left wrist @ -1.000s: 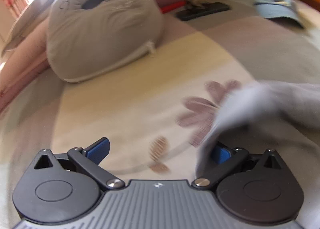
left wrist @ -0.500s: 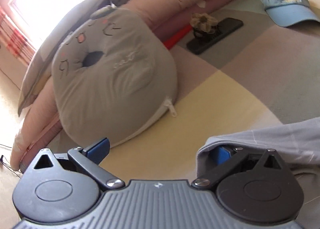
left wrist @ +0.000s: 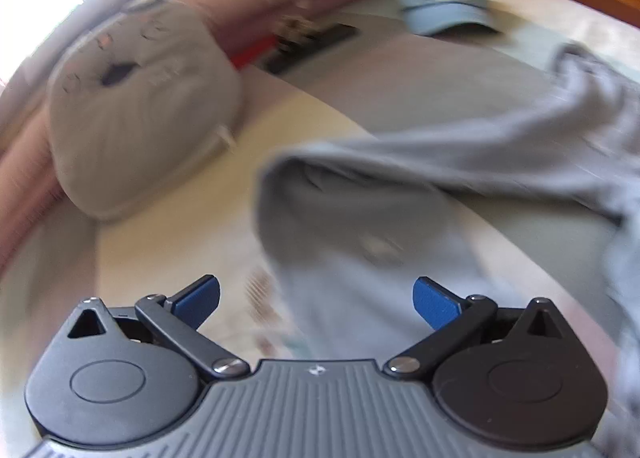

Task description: Fold clothes

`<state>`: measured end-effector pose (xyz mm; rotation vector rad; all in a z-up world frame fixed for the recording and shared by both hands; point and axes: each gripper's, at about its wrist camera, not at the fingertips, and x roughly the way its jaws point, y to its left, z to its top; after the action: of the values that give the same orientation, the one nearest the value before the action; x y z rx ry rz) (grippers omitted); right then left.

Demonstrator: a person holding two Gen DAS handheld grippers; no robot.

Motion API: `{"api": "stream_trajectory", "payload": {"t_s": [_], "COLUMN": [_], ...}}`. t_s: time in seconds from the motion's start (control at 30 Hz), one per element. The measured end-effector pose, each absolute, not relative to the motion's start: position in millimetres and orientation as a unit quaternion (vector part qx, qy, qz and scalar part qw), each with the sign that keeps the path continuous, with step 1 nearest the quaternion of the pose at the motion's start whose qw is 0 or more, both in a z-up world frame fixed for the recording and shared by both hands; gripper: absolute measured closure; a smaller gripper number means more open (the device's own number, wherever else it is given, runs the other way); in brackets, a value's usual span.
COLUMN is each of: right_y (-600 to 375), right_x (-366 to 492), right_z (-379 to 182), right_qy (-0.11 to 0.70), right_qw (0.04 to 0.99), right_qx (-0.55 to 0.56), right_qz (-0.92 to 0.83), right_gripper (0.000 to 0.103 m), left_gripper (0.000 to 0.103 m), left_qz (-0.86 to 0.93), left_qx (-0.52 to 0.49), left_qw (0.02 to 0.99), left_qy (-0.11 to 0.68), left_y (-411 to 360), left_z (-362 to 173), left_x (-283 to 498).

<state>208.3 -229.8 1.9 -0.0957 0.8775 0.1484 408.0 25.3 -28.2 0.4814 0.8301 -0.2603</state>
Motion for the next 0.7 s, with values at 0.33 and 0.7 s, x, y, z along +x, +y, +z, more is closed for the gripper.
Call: {"api": "stream_trajectory", "payload": {"t_s": [0.33,0.7], "right_y": [-247,-299], "right_x": [220,222], "right_z": [-15,-39], "right_qy": [0.440,0.462], "right_qw": [0.890,0.879], "right_qx": [-0.051,-0.021], "right_qz": [0.107,0.113], "right_gripper": [0.000,0.000], "left_gripper": [0.001,0.001], "left_qz": [-0.162,-0.171], "left_qx": [0.151,0.105], "left_qw": [0.875,0.879], "left_qy": [0.430,0.432], "left_y": [17,-14], "left_z": [-20,10], "left_x": [298,241]}}
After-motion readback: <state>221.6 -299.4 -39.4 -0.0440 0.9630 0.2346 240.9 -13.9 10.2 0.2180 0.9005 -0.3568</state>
